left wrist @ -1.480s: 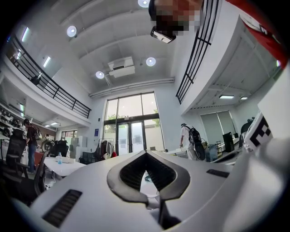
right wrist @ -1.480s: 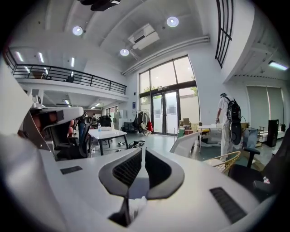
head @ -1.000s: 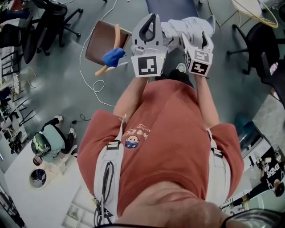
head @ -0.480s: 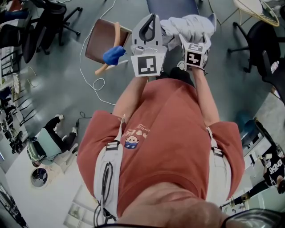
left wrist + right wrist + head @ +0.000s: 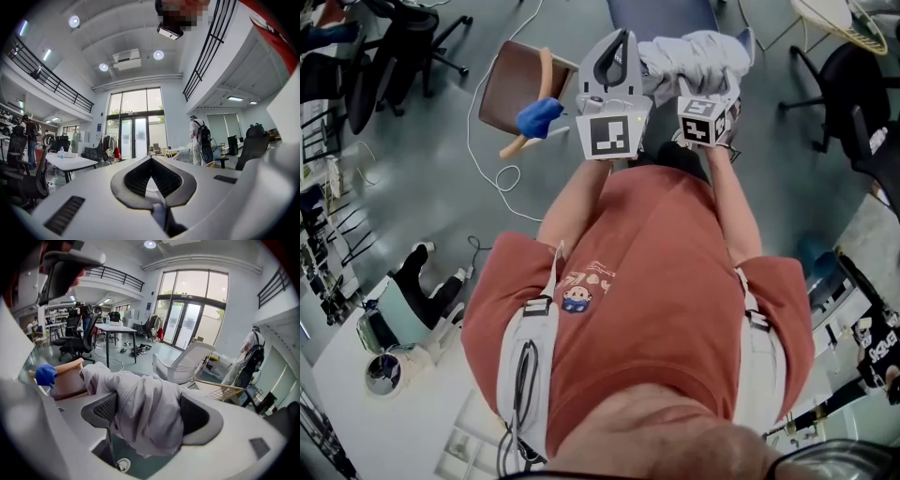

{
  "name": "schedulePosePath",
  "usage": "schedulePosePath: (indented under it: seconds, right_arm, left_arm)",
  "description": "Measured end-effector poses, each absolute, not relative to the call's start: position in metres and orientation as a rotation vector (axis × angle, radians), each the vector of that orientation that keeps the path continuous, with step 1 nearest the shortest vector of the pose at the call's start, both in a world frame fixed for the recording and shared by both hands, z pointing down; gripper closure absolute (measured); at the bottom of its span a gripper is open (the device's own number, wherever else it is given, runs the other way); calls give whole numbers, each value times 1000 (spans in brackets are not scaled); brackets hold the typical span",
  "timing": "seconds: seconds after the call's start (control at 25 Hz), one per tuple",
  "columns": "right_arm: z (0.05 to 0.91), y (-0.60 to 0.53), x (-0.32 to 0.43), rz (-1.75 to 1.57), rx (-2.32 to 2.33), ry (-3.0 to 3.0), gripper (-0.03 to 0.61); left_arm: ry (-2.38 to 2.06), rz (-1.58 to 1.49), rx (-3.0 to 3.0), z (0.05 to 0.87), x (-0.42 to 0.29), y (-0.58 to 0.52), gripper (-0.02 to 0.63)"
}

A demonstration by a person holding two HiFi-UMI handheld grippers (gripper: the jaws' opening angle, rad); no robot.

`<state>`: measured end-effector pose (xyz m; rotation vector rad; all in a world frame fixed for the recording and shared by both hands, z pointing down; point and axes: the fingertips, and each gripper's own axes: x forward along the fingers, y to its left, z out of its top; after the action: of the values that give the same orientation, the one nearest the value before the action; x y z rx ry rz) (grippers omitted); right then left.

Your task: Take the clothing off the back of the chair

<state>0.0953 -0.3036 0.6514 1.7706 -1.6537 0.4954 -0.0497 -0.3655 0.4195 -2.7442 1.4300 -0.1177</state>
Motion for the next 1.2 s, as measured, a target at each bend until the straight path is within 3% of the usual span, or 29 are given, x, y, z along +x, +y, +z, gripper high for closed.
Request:
schedulePosePath:
  seconds: [0.08,0.24,0.6,1.2]
  right_arm:
    - [651,-303,99,420,1771,-1593,170]
    - [647,-300,99,236,1724,-1527,332]
    - [643,-294,104,16,1621,-1493,477]
    - [606,-295,96,-44,1633,-1597,500]
  left_arm:
    - [1430,-120,-2745,420,-51,-365,600]
    - [1435,-128,-2753,421,-52,-363,600]
    - [1427,-128,-2757,423,-55,-355,600]
    - [1462,-121,-2736,421,-64,-345,600]
